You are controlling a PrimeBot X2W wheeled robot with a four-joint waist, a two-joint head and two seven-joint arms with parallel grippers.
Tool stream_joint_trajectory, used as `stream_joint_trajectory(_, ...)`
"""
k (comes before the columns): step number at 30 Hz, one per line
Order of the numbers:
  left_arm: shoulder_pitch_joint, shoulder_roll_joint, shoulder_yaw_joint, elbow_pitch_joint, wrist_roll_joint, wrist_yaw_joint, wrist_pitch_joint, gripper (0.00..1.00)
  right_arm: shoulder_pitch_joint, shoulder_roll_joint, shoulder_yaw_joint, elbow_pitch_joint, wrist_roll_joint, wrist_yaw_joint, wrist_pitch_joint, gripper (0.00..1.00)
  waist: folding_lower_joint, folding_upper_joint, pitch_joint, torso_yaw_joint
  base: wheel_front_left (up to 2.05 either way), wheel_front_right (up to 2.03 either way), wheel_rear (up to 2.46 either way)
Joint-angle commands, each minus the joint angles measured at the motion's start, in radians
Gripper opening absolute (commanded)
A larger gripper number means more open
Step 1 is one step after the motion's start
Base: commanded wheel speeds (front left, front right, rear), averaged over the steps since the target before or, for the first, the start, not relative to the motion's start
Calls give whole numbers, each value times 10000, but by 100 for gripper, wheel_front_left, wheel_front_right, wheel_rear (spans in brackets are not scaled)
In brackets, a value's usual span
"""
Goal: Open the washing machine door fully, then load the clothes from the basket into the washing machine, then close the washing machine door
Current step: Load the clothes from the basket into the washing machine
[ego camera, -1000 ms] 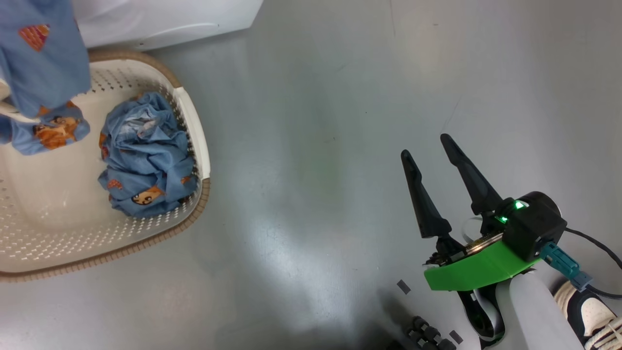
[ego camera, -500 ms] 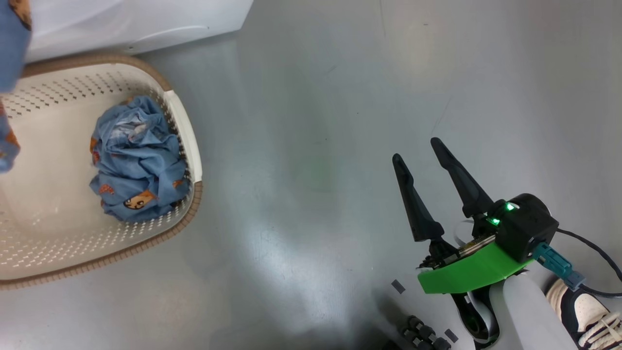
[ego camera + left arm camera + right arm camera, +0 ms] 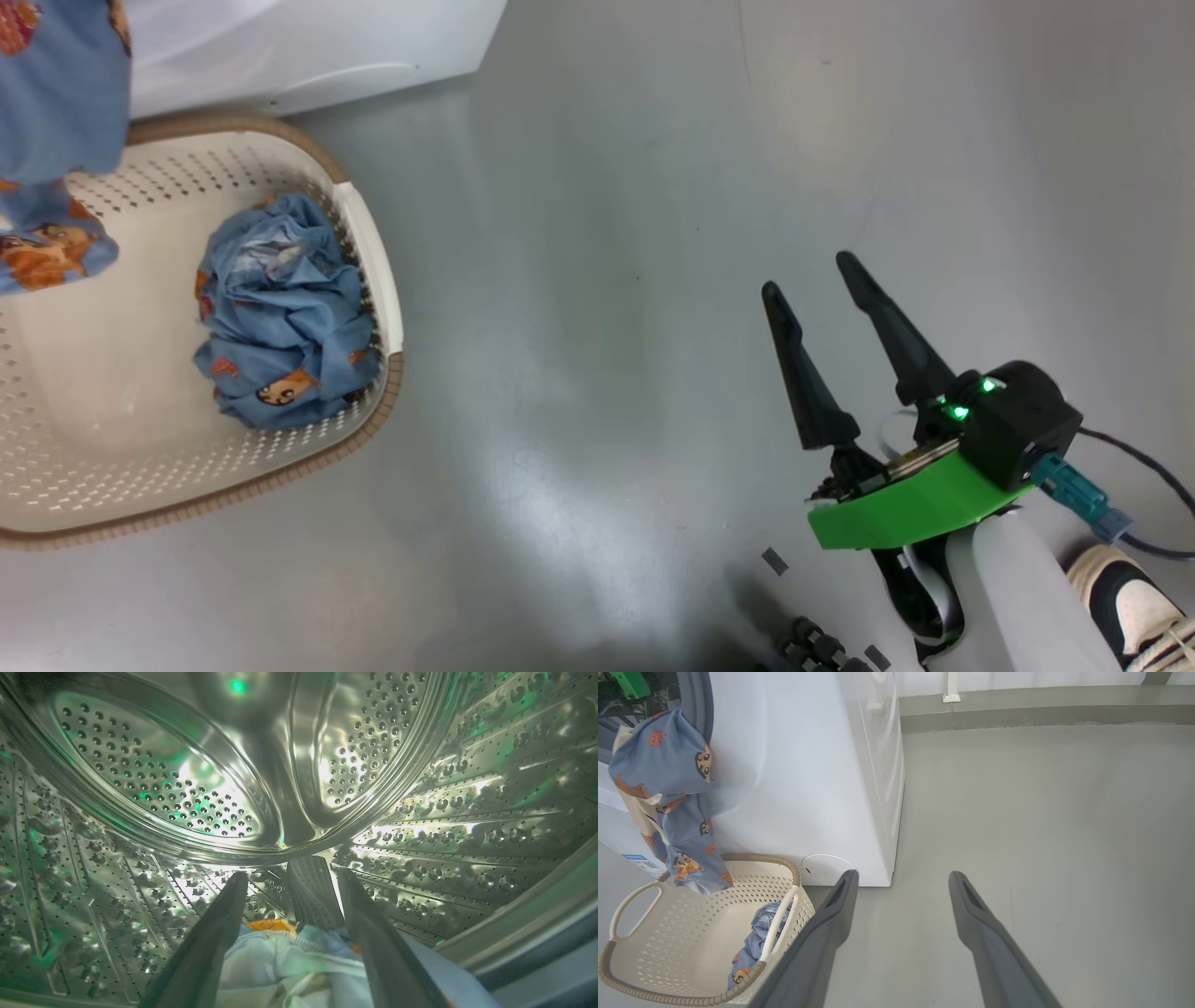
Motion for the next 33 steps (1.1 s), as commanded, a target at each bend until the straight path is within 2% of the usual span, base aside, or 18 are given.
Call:
stream_joint_trajectory(1,-21,333,81,-159,-93,32,-71,100,138,6,158,-191,-25,16,-46,100,0,-1,-80,65,0,0,0)
stream_joint_trajectory(8,398,39,57,-11,-246,35,-168,100,33,6,-6,-234,-106,16,-46,100,0,-1,-410,350,0,0,0)
stream_joint_trajectory(15,1324,-240,237,-596,-551,-70,-184,100,-46,7,-245,-217,-229,16,-46,100,0,-1,-937,815,0,0,0)
stream_joint_trajectory(23,2921,-678,661,-1838,-920,-175,-186,100,19,7,-483,-262,-396,16,-46,100,0,-1,-1630,1278,0,0,0)
stream_joint_trajectory(33,5520,-814,1109,-4064,-939,-285,-186,100,361,7,-660,-311,-501,16,-46,100,0,-1,-2388,1544,0,0,0)
